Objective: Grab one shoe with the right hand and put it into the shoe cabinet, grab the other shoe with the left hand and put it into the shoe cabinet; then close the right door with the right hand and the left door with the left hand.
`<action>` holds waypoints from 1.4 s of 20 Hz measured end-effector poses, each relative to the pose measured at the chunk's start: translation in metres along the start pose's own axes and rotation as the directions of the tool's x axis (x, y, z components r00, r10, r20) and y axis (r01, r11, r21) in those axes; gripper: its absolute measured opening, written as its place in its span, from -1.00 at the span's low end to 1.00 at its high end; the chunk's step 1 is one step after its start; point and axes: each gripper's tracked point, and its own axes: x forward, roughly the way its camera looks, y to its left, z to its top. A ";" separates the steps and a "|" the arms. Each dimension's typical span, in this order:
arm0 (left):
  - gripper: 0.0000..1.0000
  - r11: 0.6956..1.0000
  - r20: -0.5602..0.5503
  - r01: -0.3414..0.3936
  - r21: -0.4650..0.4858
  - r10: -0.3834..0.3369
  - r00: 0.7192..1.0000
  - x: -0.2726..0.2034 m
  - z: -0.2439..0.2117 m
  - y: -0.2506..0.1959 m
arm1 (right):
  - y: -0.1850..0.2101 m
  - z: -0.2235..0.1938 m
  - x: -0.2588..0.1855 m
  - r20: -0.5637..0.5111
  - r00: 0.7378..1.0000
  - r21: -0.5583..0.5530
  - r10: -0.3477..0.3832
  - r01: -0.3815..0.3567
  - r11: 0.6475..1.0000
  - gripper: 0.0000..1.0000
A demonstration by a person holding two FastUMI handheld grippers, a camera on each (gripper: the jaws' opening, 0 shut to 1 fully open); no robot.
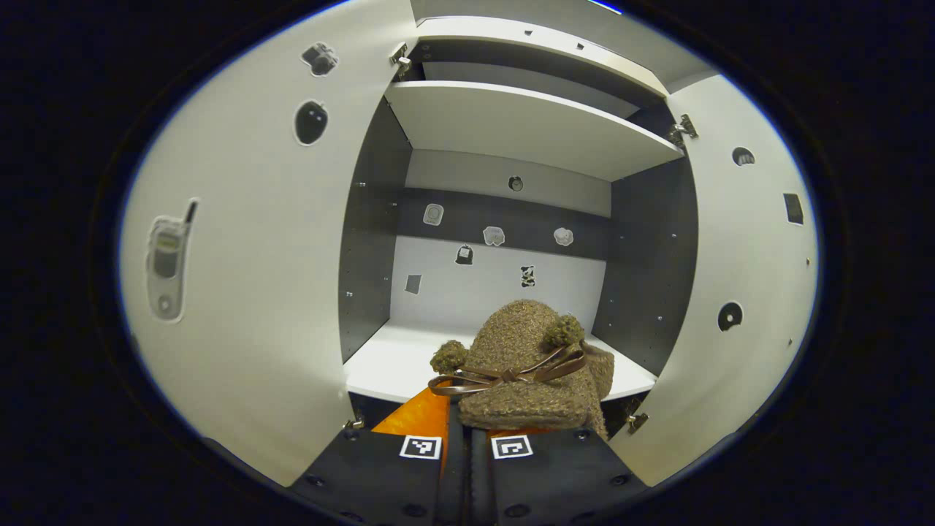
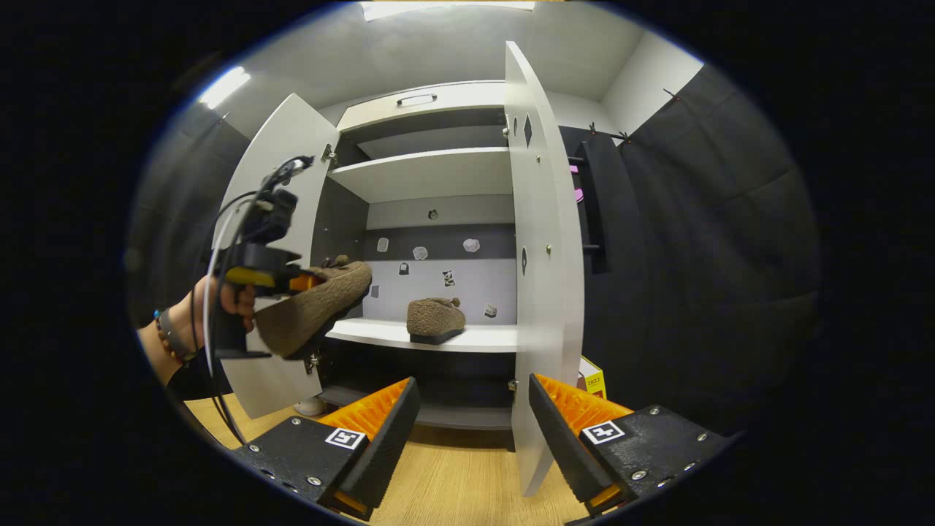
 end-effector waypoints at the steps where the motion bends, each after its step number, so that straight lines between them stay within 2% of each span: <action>1: -0.78 1.000 -0.010 -0.008 -0.001 0.008 1.000 0.022 0.007 0.001 | -0.003 0.000 -0.002 -0.002 1.000 0.000 -0.006 0.006 1.000 0.85; 5: -0.78 0.997 -0.114 -0.050 0.054 0.056 0.992 0.117 0.002 0.008 | -0.015 0.004 -0.006 -0.011 0.999 -0.009 -0.034 0.033 0.999 0.85; 8: -0.77 0.995 -0.213 -0.078 0.057 0.089 0.973 0.170 -0.031 0.010 | -0.019 0.005 -0.008 -0.020 0.999 -0.001 -0.047 0.047 0.999 0.85; 12: -0.77 0.993 -0.317 -0.091 0.076 0.110 0.942 0.200 -0.062 0.017 | -0.020 0.007 -0.011 -0.028 0.998 -0.020 -0.052 0.052 0.998 0.85; 14: -0.67 0.993 -0.332 -0.075 0.092 0.101 0.938 0.204 -0.069 0.016 | -0.019 0.006 -0.010 -0.026 0.998 -0.026 -0.052 0.051 0.998 0.85; 15: -0.43 0.992 -0.334 -0.079 0.100 0.109 0.936 0.205 -0.071 0.018 | -0.019 0.006 -0.009 -0.025 0.998 -0.025 -0.051 0.050 0.998 0.85; 17: -0.22 0.992 -0.326 -0.080 0.101 0.109 0.939 0.204 -0.070 0.020 | -0.020 0.003 -0.008 -0.027 0.998 -0.016 -0.052 0.051 0.999 0.85; 19: -0.10 0.993 -0.330 -0.073 0.096 0.101 0.939 0.202 -0.071 0.019 | -0.017 0.002 -0.007 -0.030 0.999 0.002 -0.043 0.043 0.999 0.85; 20: -0.11 0.994 -0.328 -0.065 0.093 0.092 0.940 0.202 -0.072 0.017 | -0.016 0.002 -0.006 -0.027 0.999 0.004 -0.040 0.040 0.999 0.85; 21: 0.11 0.993 -0.324 -0.070 0.097 0.098 0.941 0.200 -0.071 0.019 | -0.016 0.002 -0.004 -0.024 0.999 0.000 -0.040 0.040 0.999 0.85; 22: 0.22 0.992 -0.322 -0.081 0.102 0.110 0.940 0.199 -0.070 0.023 | -0.016 0.002 -0.003 -0.022 0.999 -0.002 -0.037 0.037 0.999 0.85; 23: 0.58 0.993 -0.324 -0.077 0.091 0.102 0.940 0.197 -0.070 0.024 | -0.014 0.002 -0.002 -0.022 0.999 -0.002 -0.032 0.032 0.999 0.85; 25: 0.86 0.996 -0.316 -0.062 0.062 0.079 0.945 0.191 -0.066 0.024 | -0.011 0.004 0.000 -0.017 1.000 0.003 -0.017 0.017 1.000 0.84; 26: 0.96 0.998 -0.312 -0.046 0.036 0.055 0.949 0.186 -0.062 0.021 | -0.011 0.004 0.001 -0.018 1.000 0.001 -0.014 0.014 1.000 0.84; 28: 0.92 1.000 -0.282 0.005 -0.011 -0.008 0.959 0.174 -0.050 0.011 | -0.010 0.004 0.004 -0.021 1.000 -0.001 -0.006 0.006 1.000 0.85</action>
